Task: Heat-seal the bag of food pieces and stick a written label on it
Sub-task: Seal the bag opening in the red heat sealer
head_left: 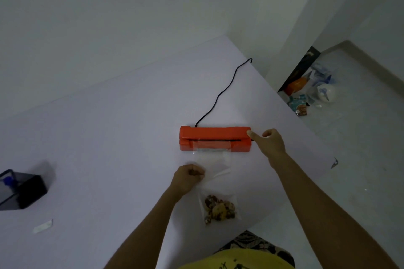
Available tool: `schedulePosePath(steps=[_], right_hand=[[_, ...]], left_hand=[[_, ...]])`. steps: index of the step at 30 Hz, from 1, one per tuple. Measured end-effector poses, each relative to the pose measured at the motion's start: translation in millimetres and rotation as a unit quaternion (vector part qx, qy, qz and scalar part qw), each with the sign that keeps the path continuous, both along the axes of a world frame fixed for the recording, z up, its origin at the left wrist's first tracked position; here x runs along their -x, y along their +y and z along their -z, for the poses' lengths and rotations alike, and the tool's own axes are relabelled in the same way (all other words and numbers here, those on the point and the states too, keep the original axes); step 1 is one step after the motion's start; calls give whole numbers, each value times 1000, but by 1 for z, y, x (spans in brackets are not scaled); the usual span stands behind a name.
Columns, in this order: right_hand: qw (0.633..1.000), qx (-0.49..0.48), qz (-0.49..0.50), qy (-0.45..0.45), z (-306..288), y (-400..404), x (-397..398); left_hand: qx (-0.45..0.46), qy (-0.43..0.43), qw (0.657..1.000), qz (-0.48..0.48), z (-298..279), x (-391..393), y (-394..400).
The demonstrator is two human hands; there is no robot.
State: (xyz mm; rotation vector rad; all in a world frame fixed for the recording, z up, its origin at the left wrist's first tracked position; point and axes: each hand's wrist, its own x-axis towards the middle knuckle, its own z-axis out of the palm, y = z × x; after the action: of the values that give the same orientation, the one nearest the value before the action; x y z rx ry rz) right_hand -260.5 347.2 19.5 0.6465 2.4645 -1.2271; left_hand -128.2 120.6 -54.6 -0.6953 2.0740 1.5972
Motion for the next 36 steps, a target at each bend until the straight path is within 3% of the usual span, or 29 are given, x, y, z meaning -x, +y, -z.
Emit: schedulePosePath(steps=[26, 29, 31, 33, 36], right_hand=[[1000, 11, 7, -15, -3, 0, 0], [1000, 17, 4, -17, -5, 0, 3], [1000, 25, 2, -17, -7, 0, 5], [1000, 26, -3, -15, -7, 1, 5], [999, 35, 0, -9, -3, 2, 2]], left_hand=[[-5, -10, 1000, -6, -6, 0, 1], [60, -12, 997, -41, -11, 2, 3], [165, 51, 980, -99, -18, 4, 3], [253, 172, 944, -127, -29, 10, 0], [320, 291, 900, -48, -47, 33, -7]])
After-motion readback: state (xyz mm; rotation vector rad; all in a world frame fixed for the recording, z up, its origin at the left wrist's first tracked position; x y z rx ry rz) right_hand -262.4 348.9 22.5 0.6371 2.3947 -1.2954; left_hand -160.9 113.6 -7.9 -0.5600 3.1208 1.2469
